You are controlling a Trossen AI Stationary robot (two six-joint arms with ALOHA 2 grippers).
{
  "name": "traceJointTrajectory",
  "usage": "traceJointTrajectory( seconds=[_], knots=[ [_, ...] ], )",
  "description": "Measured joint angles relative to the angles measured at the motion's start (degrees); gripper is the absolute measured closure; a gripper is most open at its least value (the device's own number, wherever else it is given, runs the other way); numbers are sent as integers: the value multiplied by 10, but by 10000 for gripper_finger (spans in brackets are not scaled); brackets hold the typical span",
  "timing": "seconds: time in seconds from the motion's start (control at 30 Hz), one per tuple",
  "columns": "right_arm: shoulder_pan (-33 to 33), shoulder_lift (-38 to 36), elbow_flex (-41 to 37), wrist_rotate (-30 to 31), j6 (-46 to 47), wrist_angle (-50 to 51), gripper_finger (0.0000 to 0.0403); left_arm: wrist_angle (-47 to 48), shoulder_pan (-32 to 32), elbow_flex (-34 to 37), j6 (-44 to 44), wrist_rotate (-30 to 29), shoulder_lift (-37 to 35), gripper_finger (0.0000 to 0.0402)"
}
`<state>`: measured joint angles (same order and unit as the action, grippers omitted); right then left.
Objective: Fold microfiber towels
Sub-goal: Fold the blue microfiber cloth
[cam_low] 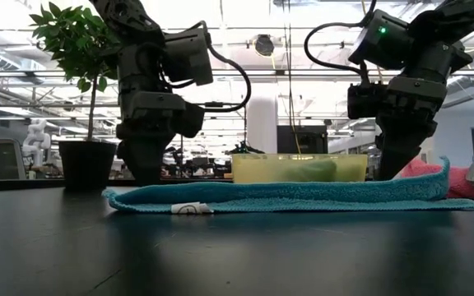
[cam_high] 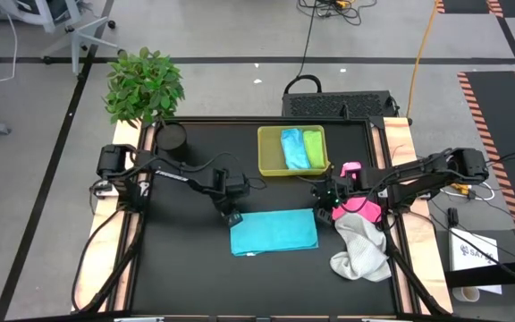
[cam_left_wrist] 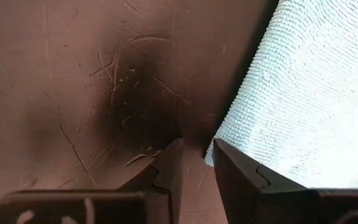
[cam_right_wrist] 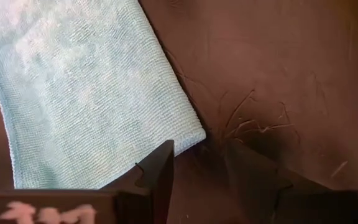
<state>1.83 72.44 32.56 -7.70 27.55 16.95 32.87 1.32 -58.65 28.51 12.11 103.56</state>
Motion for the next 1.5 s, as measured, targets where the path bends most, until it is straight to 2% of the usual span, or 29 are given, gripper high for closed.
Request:
traceJointTrajectory(
  seconds=[0.1, 0.33, 0.43, 0.7, 0.9, 1.17, 1.5],
  knots=[
    [0, 0, 0, 0, -3, -1, 265, -2, 0, 0, 4, 0, 1, 295],
    [0, 0, 0, -1, -7, -2, 265, -3, -1, 1, 35, 5, 2, 218],
    [4, 0, 0, -22, -12, -13, 266, -6, -1, 2, 36, 12, -7, 204],
    [44, 0, 0, -52, -32, -36, 266, -5, -1, 6, 52, 32, -29, 218],
    [44, 10, 0, -58, -33, -39, 266, -8, -17, 5, 82, 48, -30, 222],
    [33, 81, 0, -59, -45, -91, 266, -14, -38, 4, 92, 31, -30, 222],
    [33, 84, 2, -61, -58, -89, 266, -16, -38, 4, 81, 7, -31, 222]
  ],
)
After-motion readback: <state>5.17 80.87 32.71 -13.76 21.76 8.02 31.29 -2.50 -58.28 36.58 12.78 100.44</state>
